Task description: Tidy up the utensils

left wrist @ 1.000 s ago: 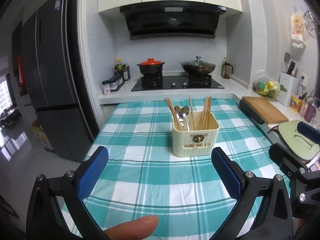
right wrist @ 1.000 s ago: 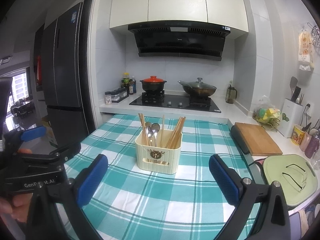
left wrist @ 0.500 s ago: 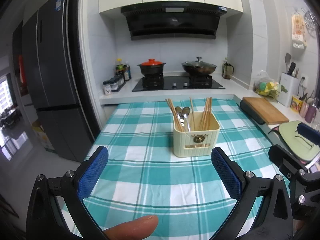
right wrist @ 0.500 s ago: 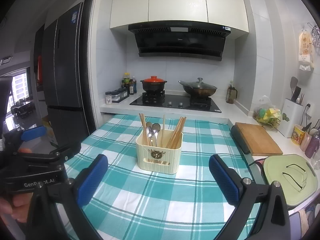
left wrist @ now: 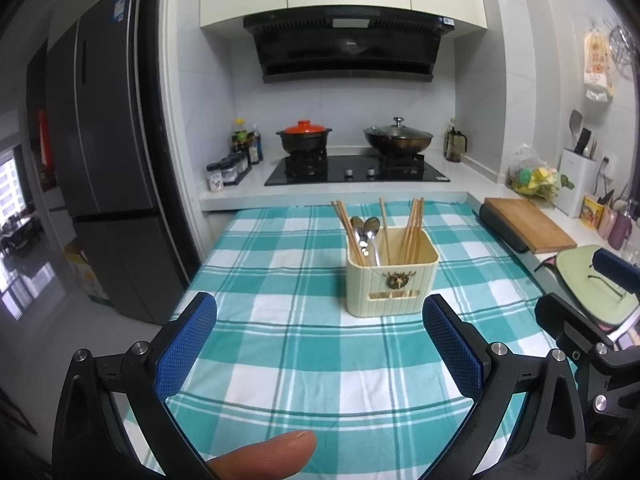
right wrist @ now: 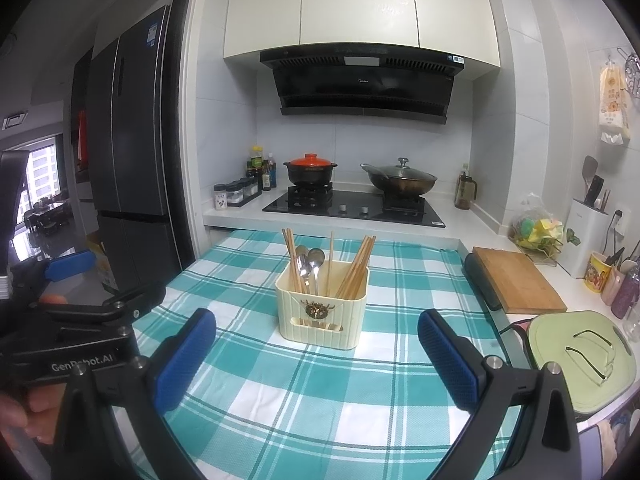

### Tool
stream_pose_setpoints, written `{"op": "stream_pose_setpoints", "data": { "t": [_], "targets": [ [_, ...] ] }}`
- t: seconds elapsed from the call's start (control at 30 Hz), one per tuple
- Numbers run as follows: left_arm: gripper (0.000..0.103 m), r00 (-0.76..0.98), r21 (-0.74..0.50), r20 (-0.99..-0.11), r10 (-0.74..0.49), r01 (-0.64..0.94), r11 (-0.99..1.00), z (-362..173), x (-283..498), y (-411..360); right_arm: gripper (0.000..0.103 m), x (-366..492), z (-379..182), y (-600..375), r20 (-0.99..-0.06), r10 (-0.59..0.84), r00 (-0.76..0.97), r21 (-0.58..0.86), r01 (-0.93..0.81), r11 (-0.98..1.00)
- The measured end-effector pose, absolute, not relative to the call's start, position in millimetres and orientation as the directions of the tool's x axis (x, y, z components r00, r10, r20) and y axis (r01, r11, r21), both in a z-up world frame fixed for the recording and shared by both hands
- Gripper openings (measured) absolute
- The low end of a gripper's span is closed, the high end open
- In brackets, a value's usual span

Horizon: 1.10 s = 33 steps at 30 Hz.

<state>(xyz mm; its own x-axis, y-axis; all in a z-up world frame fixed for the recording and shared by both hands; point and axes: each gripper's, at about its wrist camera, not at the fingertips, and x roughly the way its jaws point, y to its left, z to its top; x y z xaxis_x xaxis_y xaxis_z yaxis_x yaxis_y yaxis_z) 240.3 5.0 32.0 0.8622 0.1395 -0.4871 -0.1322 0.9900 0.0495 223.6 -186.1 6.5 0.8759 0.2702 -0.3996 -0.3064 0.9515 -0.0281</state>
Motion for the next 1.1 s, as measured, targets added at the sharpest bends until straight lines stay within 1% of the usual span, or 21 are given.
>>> {"op": "stream_pose_setpoints", "data": {
  "t": [0.5, 0.93, 1.1],
  "targets": [
    [0.103, 0.859, 0.055, -0.492, 0.142, -0.132, 0.99, 32.9, 240.8, 3.5, 0.103, 223.6, 6.7, -187.8, -0.401, 0.27, 0.875, -0.027, -0.306, 0.952],
    [0.103, 0.848, 0.057, -0.513, 0.133, -0.12, 0.991, 27.4, 247.6, 1.5, 0.103, 227.1, 2.6, -189.3, -0.413, 0.261, 0.873, -0.024, -0.297, 0.955],
    [0.103, 0.857, 0.051, -0.496, 0.138, -0.13, 0.99, 25.3, 246.7, 0.3, 0.103, 229.0, 0.7, -189.5, -0.42, 0.255, 0.871, -0.019, -0.289, 0.957]
  ]
}}
